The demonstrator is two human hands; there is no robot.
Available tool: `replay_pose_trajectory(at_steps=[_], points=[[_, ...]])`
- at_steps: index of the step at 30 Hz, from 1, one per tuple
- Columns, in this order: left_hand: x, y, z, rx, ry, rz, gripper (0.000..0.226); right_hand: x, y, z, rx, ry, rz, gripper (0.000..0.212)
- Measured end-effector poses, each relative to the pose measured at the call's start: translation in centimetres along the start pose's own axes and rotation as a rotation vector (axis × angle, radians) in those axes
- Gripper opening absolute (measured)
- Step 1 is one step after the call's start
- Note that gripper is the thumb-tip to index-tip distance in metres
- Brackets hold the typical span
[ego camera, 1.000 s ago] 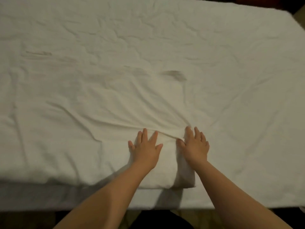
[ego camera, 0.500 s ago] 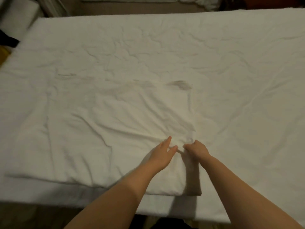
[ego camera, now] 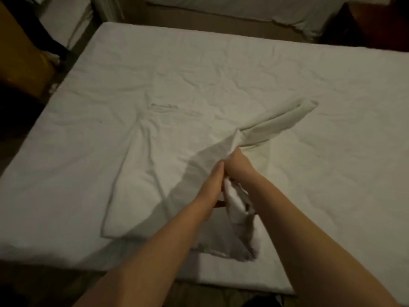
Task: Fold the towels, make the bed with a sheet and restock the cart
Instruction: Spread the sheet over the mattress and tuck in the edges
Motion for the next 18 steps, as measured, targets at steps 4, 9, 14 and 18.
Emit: replay_pose_trajectory(at_steps=[4,9,14,18], points=[[-2.0,15.3,-0.1,-0.172,-0.036,-0.093,0.039,8.8,-12.0,1.2,0.050,-0.011,0.083,0.058],[3.2,28.8,0.5,-0.295,0.330,0.058,0.042,10.2,-26.4,-1.9,0.487,-0.119,-0.010,0.048],[5.3,29.7,2.8,-0.312,0.283,0.443,0.038,4.3,-23.4,-3.4,0.259,-0.245,-0.163,0.035],[5.8,27.6,3.9,-0.357,0.245,0.667,0.038,-0.6,-19.3,-4.3,0.110,-0.319,-0.230,0.033]])
Point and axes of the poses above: each hand's wrist, its own z-axis towards the middle knuckle, its own y-axis out of the back of the hand, x = y × z, the point moved 8 cm from there along z, towards the middle knuckle, and after that the axes turned 12 degrees about y, right-handed, at the moved point
